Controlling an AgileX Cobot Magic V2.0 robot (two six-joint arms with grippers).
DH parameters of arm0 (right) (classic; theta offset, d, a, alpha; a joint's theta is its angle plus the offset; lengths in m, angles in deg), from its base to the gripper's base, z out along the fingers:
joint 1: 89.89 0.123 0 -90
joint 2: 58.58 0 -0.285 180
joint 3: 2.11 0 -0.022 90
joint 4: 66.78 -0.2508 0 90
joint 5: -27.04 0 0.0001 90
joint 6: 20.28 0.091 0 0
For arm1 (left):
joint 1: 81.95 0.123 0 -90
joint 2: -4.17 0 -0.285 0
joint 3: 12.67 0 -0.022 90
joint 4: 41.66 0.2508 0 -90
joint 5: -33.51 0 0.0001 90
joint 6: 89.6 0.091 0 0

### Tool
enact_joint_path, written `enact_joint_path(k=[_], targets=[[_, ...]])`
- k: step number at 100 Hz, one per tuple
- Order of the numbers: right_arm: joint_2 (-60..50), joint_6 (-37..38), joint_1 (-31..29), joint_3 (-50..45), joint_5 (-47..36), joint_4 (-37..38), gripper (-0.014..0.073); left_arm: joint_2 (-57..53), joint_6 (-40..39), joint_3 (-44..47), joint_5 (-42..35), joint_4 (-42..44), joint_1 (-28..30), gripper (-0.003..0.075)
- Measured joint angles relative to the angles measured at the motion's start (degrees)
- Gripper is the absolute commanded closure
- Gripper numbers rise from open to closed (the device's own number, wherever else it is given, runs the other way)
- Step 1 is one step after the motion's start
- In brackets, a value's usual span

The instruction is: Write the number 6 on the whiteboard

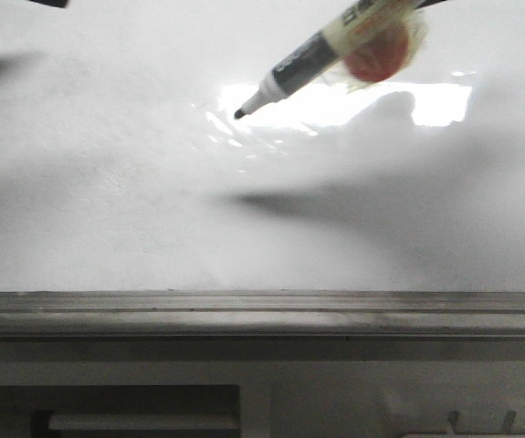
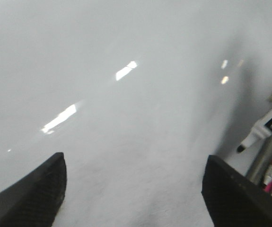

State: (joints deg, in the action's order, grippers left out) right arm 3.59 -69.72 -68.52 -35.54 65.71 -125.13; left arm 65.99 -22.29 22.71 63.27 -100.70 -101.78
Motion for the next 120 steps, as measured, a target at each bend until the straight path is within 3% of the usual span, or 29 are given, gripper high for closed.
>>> enact_joint_path(k=[27, 56, 67, 89, 120], targets=[[-9.32, -0.12, 0.0, -5.18, -13.87, -0.12, 0.0658, -8.55, -0.2, 7.55, 0.09, -6.24, 11.56, 0.0174], [-4.45, -0.12, 0.0, -5.21, -21.99, -0.88, 0.0658, -9.82, -0.2, 9.15, 0.09, -7.75, 13.51, 0.0174], [-0.85, -0.12, 0.15, -4.98, -20.84, -2.09, 0.0658, -9.82, -0.2, 9.15, -0.06, -8.69, 13.51, 0.0174], [3.56, -1.07, 0.46, -4.76, -10.54, -2.31, 0.0657, -9.82, -0.2, 9.15, -1.76, -9.39, 13.51, 0.0174], [1.06, -1.07, -1.62, -5.07, -9.49, 0.48, 0.0643, -9.82, -0.2, 9.15, -2.28, -9.65, 13.51, 0.0174]])
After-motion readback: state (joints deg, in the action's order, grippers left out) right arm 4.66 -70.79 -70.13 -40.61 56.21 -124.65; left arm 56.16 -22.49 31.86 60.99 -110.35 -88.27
